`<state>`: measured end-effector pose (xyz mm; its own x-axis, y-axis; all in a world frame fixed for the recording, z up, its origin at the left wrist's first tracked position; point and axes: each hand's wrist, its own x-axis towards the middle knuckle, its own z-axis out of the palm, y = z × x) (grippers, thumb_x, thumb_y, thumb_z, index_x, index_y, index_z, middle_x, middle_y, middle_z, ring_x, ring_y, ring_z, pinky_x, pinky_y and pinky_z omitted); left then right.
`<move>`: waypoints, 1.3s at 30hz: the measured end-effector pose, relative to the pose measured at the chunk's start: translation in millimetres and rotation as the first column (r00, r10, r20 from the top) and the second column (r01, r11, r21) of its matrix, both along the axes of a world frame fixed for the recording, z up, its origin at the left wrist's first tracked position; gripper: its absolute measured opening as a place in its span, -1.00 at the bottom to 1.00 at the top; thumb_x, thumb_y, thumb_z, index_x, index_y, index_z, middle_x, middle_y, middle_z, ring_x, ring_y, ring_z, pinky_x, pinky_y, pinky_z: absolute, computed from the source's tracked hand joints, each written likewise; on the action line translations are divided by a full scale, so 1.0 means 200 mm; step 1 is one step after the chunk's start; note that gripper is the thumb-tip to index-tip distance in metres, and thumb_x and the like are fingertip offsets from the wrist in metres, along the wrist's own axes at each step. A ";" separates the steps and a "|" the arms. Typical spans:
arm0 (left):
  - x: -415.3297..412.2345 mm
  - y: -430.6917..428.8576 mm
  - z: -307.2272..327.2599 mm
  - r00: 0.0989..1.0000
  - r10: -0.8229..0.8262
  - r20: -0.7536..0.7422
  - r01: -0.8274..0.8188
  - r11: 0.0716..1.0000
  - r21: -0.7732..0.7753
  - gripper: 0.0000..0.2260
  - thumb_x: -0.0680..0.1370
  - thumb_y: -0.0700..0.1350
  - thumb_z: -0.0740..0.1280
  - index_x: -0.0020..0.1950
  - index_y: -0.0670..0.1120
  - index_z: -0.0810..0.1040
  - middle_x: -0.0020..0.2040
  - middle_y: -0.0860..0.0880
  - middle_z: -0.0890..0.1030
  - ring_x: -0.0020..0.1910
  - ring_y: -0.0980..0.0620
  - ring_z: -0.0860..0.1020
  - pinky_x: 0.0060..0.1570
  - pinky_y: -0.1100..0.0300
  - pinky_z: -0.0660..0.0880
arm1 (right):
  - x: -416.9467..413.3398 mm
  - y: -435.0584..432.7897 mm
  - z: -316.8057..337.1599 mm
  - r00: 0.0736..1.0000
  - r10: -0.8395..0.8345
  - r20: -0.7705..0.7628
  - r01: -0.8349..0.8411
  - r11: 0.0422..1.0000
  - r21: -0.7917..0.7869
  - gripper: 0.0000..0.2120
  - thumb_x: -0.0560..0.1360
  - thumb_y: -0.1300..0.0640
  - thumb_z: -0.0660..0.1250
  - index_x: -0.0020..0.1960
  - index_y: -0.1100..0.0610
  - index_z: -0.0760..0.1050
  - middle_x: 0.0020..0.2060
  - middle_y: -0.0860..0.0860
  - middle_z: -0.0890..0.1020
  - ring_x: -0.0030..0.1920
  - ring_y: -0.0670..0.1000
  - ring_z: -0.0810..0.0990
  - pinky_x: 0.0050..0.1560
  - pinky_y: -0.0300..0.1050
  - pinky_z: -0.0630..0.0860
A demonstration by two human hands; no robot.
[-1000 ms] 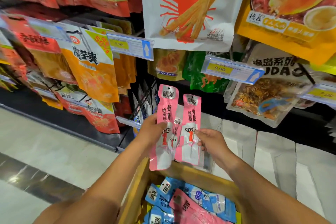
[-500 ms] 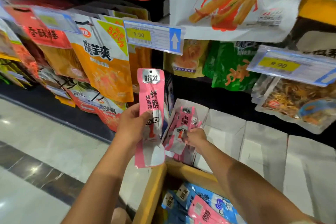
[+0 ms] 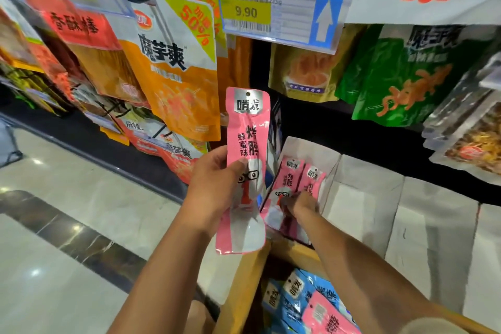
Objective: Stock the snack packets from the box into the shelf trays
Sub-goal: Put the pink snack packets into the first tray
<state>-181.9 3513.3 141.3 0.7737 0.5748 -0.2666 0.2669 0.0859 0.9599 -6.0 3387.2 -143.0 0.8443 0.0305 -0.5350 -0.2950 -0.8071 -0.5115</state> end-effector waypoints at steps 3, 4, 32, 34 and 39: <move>0.00 -0.01 0.00 1.000 0.012 -0.002 -0.012 1.000 -0.005 -0.77 0.67 -0.25 0.29 0.10 -0.03 0.72 -0.05 -0.03 0.76 -0.10 -0.03 0.72 -0.07 0.03 0.64 | -0.03 0.03 0.03 0.983 0.181 0.029 -0.180 0.983 -0.029 -0.73 0.52 -0.02 0.41 0.19 0.02 0.56 0.07 0.03 0.66 -0.14 -0.03 0.59 -0.32 -0.33 0.43; 0.00 -0.01 0.00 1.000 0.015 -0.006 -0.015 1.000 -0.007 -0.78 0.67 -0.25 0.29 0.10 -0.03 0.72 -0.05 -0.02 0.76 -0.11 -0.02 0.72 -0.09 0.04 0.63 | -0.04 0.03 0.03 0.970 0.235 0.058 -0.232 0.971 -0.057 -0.66 0.52 -0.02 0.41 0.27 0.03 0.54 0.13 0.05 0.65 -0.04 0.01 0.62 -0.23 -0.32 0.46; 0.10 -0.31 -0.14 0.997 -0.075 -0.005 0.076 0.995 0.058 -0.73 0.65 -0.31 0.30 0.09 0.00 0.71 0.04 0.01 0.75 0.10 -0.06 0.70 0.22 -0.14 0.59 | -0.28 -1.20 0.31 0.891 0.422 0.169 -0.351 0.875 -0.334 -0.35 0.60 -0.37 -0.02 0.59 -0.08 0.19 0.62 -0.04 0.05 0.59 0.08 0.08 0.55 0.11 0.14; 0.10 -0.34 -0.21 0.996 -0.082 -0.033 0.084 0.993 0.085 -0.73 0.65 -0.32 0.31 0.05 0.02 0.71 -0.01 0.04 0.76 0.04 -0.02 0.70 0.15 -0.05 0.61 | -0.29 -1.21 0.33 0.905 0.408 0.122 -0.354 0.880 -0.317 -0.28 0.56 -0.44 -0.09 0.60 -0.11 0.14 0.63 -0.05 0.01 0.60 0.08 0.06 0.56 0.14 0.12; 0.17 -0.40 -0.34 0.982 -0.138 -0.130 0.154 0.980 0.129 -0.72 0.63 -0.36 0.30 -0.02 -0.03 0.70 -0.11 0.02 0.74 -0.07 -0.03 0.70 -0.06 0.10 0.62 | -0.34 -1.24 0.37 0.893 0.448 0.039 -0.414 0.854 -0.317 -0.17 0.46 -0.55 -0.21 0.61 -0.17 0.04 0.63 -0.07 -0.07 0.61 0.07 0.01 0.57 0.16 0.04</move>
